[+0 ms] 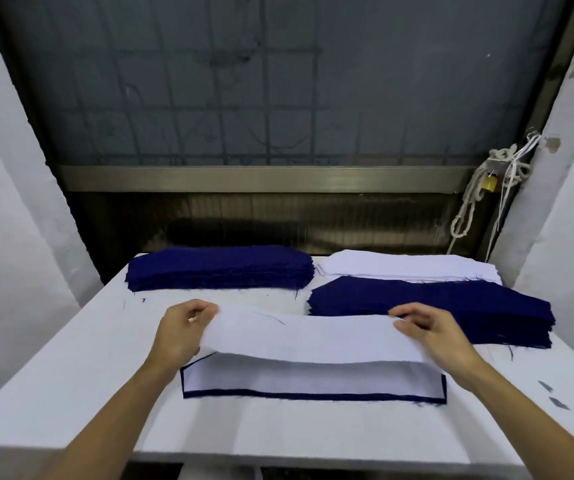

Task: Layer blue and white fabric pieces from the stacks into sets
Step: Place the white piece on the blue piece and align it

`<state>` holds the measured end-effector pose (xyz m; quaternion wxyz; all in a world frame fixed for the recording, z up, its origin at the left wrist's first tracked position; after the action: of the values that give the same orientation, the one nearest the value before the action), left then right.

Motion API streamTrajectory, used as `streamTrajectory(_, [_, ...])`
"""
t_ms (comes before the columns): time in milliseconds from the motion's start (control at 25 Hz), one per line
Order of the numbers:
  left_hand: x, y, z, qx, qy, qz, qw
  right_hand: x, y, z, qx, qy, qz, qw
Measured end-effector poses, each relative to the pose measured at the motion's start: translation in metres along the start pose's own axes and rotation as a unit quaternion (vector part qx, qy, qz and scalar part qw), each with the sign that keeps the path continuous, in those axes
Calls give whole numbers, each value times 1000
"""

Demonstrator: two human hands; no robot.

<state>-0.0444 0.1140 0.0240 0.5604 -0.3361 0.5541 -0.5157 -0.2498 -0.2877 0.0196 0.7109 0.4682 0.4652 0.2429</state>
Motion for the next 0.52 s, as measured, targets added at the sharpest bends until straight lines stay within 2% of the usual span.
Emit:
streamTrajectory(200, [8, 36, -27, 38, 31, 161, 986, 8, -27, -19, -4, -5, -78, 997])
streamTrajectory(320, [10, 48, -34, 31, 1, 254, 967, 13, -37, -29, -9, -22, -166, 986])
streamTrajectory(520, [9, 54, -35, 45, -39, 292, 955, 22, -32, -38, -78, -66, -364, 926])
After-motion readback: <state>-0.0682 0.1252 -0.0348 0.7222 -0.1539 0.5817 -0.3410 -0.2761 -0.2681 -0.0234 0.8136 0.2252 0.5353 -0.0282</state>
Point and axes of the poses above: each hand's wrist, its own z-axis towards the middle knuckle, its own x-axis out of the palm, y = z × x, the point moved 8 cm from there along z, towards the middle knuckle, and after that the axes turned 7 degrees about -z, right-handed, at the moved point
